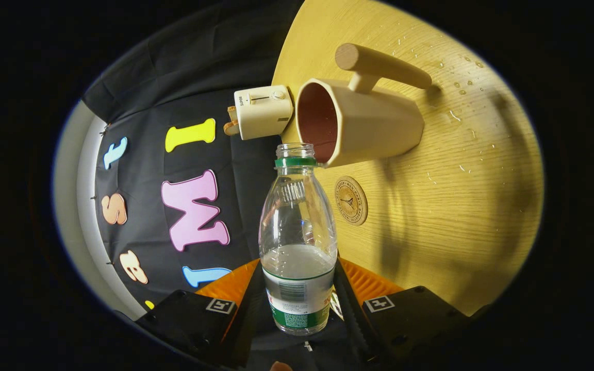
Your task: Take the bottle from table, then pour the juice into the cup, finally place the bottle on the coaster
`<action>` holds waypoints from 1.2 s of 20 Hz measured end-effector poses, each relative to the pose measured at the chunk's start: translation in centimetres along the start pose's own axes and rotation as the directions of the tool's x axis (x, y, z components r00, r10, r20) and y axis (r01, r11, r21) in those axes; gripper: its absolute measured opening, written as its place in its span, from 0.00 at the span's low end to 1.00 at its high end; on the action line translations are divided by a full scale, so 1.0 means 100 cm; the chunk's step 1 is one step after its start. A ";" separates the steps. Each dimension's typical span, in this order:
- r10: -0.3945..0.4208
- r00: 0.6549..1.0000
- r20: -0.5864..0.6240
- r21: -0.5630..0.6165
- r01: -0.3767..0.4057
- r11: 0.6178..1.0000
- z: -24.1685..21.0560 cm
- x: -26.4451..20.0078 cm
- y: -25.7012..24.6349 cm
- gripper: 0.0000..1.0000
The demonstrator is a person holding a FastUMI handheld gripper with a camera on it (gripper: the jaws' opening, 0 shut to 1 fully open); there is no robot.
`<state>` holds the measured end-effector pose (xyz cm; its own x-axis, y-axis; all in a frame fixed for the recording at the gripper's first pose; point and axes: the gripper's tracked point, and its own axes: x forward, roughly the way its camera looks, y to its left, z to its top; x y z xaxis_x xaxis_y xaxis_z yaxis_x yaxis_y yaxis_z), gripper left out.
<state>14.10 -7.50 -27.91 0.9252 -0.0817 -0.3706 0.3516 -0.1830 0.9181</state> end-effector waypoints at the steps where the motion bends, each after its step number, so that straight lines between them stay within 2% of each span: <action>1: 0.002 1.000 0.002 0.004 -0.002 1.000 0.001 0.000 0.001 0.76; 24: 0.016 1.000 0.012 0.086 -0.017 0.996 0.000 -0.005 0.011 0.76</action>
<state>14.00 -7.70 -26.73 0.9289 -0.0959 -0.3577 0.3224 -0.2657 0.9086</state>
